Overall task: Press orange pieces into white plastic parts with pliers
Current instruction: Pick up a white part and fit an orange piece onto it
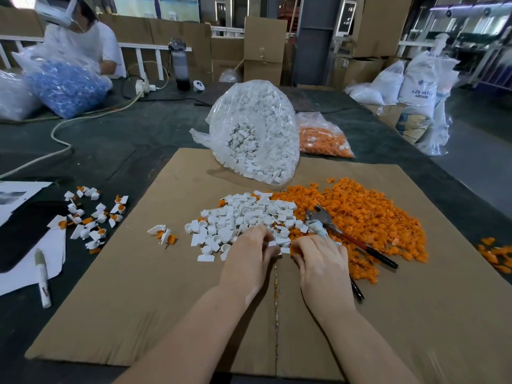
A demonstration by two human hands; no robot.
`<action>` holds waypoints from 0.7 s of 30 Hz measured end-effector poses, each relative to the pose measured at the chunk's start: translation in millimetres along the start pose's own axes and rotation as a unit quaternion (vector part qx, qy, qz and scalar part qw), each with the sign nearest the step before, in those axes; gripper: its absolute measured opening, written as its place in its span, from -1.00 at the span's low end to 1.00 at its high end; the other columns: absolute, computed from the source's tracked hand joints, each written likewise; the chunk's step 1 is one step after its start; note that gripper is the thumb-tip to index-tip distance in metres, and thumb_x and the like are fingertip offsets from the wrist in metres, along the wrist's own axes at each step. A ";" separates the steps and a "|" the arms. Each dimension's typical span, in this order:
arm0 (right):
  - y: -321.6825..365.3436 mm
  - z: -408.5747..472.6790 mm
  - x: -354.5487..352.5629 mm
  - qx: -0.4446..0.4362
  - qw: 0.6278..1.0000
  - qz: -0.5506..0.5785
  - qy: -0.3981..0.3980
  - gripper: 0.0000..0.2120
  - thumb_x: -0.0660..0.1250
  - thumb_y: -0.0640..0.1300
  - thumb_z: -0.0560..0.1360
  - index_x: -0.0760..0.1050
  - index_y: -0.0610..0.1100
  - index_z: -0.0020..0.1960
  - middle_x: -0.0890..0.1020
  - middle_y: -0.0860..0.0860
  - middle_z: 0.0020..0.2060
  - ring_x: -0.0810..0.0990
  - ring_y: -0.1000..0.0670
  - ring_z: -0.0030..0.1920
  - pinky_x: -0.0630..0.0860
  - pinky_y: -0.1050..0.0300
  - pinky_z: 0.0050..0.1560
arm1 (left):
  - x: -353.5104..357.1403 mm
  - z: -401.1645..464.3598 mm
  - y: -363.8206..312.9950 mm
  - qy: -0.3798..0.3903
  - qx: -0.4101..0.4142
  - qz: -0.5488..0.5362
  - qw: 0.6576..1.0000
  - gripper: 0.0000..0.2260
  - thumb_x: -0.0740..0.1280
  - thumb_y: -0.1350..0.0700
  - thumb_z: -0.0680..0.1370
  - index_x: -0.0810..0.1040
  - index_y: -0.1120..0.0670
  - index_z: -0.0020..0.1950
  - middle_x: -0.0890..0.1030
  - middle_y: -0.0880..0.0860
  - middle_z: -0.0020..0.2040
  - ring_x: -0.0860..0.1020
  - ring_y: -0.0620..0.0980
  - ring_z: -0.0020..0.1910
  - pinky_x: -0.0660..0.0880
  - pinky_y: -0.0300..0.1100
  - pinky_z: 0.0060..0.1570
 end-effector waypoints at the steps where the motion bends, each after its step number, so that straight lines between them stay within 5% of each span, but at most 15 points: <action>1: -0.7 0.5 0.7 0.007 1.000 0.007 -0.001 -0.75 0.50 -0.40 0.28 0.60 -0.16 -0.11 0.60 -0.04 -0.23 0.58 -0.12 -0.21 0.40 0.03 -0.20 | 0.8 -0.3 -1.9 -0.002 -0.003 -0.016 1.000 -0.90 0.36 0.13 0.52 0.50 0.06 0.01 0.47 -0.11 -0.15 0.45 -0.11 -0.14 0.25 -0.40 -0.21; 5: 0.2 3.0 2.2 0.010 1.000 0.023 0.009 -0.68 0.50 -0.41 0.28 0.63 -0.16 -0.02 0.58 -0.09 -0.18 0.58 -0.14 -0.17 0.36 0.01 -0.16 | 2.7 1.7 -3.0 0.009 0.005 -0.035 0.999 -0.71 0.36 0.13 0.52 0.51 0.04 0.24 0.47 -0.08 -0.03 0.47 -0.11 -0.04 0.26 -0.46 -0.09; 10: 8.2 11.5 2.7 0.031 0.998 0.048 0.004 -0.81 0.46 -0.36 0.35 0.55 -0.15 -0.13 0.57 -0.02 -0.24 0.56 -0.13 -0.20 0.37 0.02 -0.18 | -0.1 4.5 2.0 0.010 0.007 -0.049 0.999 -0.82 0.37 0.16 0.51 0.61 0.10 0.10 0.41 -0.09 -0.08 0.39 -0.27 -0.20 0.24 -0.63 -0.14; 14: 10.3 10.7 4.6 0.053 0.995 0.080 -0.015 -0.83 0.48 -0.34 0.34 0.51 -0.17 -0.23 0.56 0.00 -0.33 0.54 -0.09 -0.27 0.30 0.08 -0.19 | -3.0 2.3 4.0 -0.003 -0.025 -0.094 0.995 -0.81 0.37 0.16 0.51 0.61 0.02 0.10 0.51 -0.14 -0.08 0.46 -0.20 -0.08 0.26 -0.64 -0.12; 21: 8.3 8.5 4.0 0.045 0.989 0.142 -0.005 -0.92 0.43 -0.35 0.39 0.56 -0.21 -0.20 0.60 -0.04 -0.28 0.56 -0.09 -0.22 0.51 -0.02 -0.19 | -5.0 -2.5 3.5 0.019 -0.051 -0.163 0.985 -0.80 0.36 0.16 0.51 0.61 -0.05 0.09 0.55 -0.20 -0.06 0.46 -0.43 -0.13 0.29 -0.64 -0.11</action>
Point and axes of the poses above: each hand's wrist, its own z-axis towards the middle knuckle, its own x-axis out of the palm, y = z × x, the point moved 1 cm from there along z, towards the middle knuckle
